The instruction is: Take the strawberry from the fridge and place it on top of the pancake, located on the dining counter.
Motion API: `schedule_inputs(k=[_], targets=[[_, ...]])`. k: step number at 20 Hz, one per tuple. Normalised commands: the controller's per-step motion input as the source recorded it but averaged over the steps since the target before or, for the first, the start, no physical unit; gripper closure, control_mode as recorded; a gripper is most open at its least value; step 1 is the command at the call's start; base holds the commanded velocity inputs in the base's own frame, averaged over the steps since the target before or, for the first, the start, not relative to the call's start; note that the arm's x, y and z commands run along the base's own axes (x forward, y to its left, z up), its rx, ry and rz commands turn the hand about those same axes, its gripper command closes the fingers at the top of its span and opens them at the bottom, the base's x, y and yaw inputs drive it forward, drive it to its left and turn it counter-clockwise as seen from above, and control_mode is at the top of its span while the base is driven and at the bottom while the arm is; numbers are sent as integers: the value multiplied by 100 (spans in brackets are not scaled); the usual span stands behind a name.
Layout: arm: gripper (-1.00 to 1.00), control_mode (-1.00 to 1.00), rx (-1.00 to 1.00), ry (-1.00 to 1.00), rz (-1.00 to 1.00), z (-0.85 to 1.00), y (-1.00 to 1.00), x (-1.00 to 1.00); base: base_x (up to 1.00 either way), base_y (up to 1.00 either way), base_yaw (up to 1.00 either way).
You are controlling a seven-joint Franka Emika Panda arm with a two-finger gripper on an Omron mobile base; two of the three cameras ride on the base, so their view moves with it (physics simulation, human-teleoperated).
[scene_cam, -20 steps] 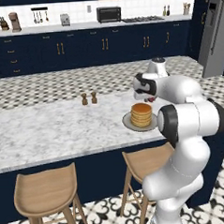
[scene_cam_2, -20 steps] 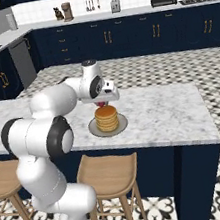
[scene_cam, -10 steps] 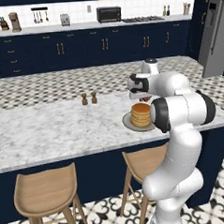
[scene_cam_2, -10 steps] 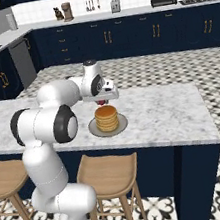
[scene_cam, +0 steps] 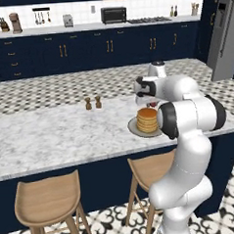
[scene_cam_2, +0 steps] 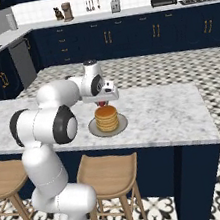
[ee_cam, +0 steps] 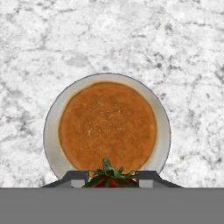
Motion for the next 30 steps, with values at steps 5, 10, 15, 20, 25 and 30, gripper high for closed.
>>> schedule_inputs(k=[5,10,15,20,25,30], targets=[[100,-100,0,0,0,-20,0,0,0,0,0],[100,-100,0,0,0,-18,7,0,0,0,0],[100,-100,0,0,0,-11,10,0,0,0,0],[100,-100,0,-1,0,-6,-2,1,0,0,0],[100,-100,0,-1,2,-3,-3,6,0,0,0],[100,-100,0,0,4,-1,-3,24,0,0,0]])
